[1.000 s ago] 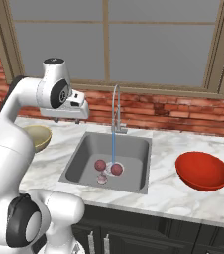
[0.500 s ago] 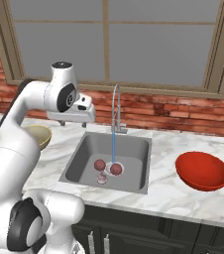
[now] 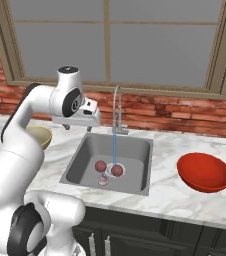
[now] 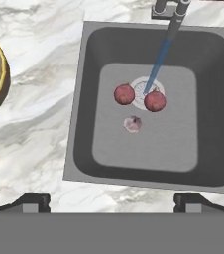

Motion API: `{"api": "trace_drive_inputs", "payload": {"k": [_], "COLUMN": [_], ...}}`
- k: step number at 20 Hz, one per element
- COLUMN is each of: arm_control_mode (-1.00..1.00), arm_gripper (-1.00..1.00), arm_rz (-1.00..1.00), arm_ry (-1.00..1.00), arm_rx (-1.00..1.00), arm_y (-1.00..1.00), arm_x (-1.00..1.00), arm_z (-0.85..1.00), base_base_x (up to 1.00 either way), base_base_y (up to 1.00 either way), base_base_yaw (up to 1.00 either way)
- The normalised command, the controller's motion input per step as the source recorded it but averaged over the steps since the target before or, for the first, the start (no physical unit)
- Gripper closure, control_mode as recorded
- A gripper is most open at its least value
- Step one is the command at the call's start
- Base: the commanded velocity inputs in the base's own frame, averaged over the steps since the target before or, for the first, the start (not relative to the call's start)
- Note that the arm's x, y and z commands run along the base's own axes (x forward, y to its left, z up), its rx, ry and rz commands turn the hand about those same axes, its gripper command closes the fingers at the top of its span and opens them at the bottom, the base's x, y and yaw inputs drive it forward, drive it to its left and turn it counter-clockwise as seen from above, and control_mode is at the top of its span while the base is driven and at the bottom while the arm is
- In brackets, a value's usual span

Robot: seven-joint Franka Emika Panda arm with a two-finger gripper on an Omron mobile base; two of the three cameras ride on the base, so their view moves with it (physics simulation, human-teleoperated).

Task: Pick the onions from the sink and place them in one bowl. Place the garlic in the other bowl. Then turn off the sink faucet.

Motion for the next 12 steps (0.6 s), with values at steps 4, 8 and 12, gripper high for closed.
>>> {"api": "trace_drive_inputs", "payload": {"k": [4,8,12], "arm_control_mode": [-1.00,-1.00,-1.00], "arm_gripper": [-1.00,-1.00,-1.00], "arm_rz": [0.00,0.00,0.00], "arm_ry": [0.00,0.00,0.00], "arm_rx": [0.00,0.00,0.00], "arm_y": [-0.23,-0.22,-0.22], "arm_x": [0.00,0.00,0.00], "arm_z": [-0.14,-0.18,-0.10], "base_base_x": [0.00,0.00,0.00], "base_base_y": [0.00,0.00,0.00], "base_base_yaw": [0.00,0.00,0.00]}}
